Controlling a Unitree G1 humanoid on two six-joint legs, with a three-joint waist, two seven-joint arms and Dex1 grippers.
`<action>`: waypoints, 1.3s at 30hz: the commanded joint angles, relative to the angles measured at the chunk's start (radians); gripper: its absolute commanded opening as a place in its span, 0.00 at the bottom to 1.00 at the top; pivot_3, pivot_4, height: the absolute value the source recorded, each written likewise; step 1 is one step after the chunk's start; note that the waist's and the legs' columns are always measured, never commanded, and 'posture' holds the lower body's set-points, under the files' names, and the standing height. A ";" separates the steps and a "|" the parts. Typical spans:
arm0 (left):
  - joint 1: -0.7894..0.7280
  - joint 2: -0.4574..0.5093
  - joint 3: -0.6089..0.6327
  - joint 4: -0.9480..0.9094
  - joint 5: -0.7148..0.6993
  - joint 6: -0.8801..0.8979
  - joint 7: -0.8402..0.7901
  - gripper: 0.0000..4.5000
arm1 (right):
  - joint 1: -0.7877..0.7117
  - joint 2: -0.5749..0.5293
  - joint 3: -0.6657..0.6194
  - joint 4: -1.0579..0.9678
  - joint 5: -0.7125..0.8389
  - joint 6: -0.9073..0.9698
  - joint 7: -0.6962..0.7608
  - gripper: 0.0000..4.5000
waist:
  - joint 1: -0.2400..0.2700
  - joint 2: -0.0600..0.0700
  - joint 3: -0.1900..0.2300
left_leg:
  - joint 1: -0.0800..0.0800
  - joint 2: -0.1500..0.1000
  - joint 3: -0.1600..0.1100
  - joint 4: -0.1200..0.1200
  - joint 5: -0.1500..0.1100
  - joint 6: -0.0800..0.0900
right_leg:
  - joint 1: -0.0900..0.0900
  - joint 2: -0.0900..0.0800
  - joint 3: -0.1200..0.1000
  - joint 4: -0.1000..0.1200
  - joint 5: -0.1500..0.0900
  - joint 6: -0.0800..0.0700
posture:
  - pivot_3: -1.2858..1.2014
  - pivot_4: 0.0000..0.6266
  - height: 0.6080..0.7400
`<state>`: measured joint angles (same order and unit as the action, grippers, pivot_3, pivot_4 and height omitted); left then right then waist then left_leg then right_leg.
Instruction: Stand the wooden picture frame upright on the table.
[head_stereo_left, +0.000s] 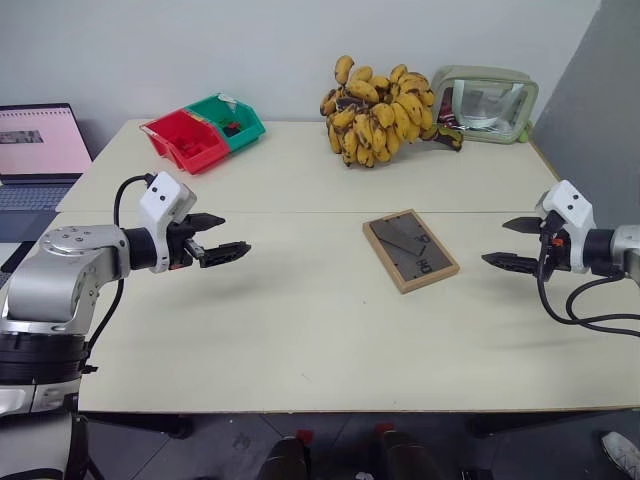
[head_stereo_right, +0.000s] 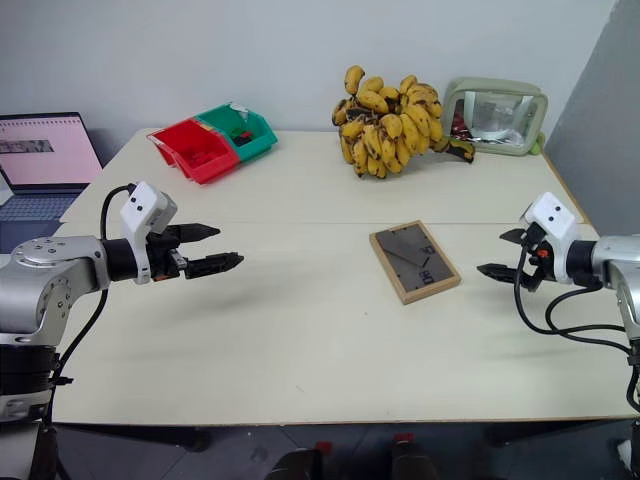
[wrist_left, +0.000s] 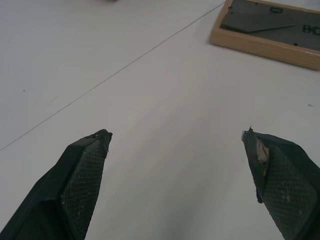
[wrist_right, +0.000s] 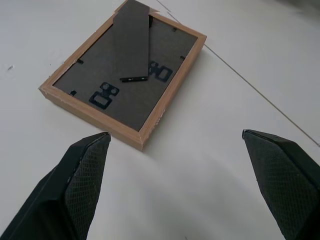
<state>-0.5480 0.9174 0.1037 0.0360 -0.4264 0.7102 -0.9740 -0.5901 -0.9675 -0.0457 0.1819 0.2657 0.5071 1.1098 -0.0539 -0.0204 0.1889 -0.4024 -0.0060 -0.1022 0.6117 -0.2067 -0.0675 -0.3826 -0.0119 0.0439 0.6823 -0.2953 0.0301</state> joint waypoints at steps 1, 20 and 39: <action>0.008 -0.011 0.044 -0.033 -0.021 -0.006 0.013 0.96 | -0.032 0.016 -0.010 0.031 -0.023 -0.045 -0.033 1.00 | 0.000 0.000 0.000 | 0.000 0.000 0.000 0.000 0.000 0.000 | 0.000 0.000 0.000 0.000 0.000 0.000 | 0.52 0.24 1.00; -0.217 -0.673 -0.284 0.294 0.269 -0.189 0.457 0.12 | -0.258 0.334 0.192 0.572 -0.401 -0.427 -0.499 0.06 | 0.008 0.000 0.000 | 0.000 -0.002 0.002 0.003 0.001 -0.001 | 0.001 -0.002 0.001 0.000 0.002 0.002 | 0.52 0.24 1.00; -0.317 -0.857 -0.229 0.608 0.291 -0.198 0.428 0.01 | -0.276 0.540 0.213 0.569 -0.347 -0.387 -0.325 0.00 | -0.008 0.000 -0.001 | 0.001 -0.002 0.002 0.002 0.001 -0.001 | 0.002 -0.002 0.001 0.001 0.002 0.002 | 0.52 0.24 1.00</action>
<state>-0.8765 0.0572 -0.1177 0.6959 -0.1360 0.4826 -0.5242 -0.8901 -0.4722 0.1453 0.8665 -0.1249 0.0810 0.6994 -0.0621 -0.0202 0.1882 -0.4012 -0.0080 -0.1002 0.6139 -0.2060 -0.0686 -0.3807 -0.0138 0.0449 0.6832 -0.2937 0.0321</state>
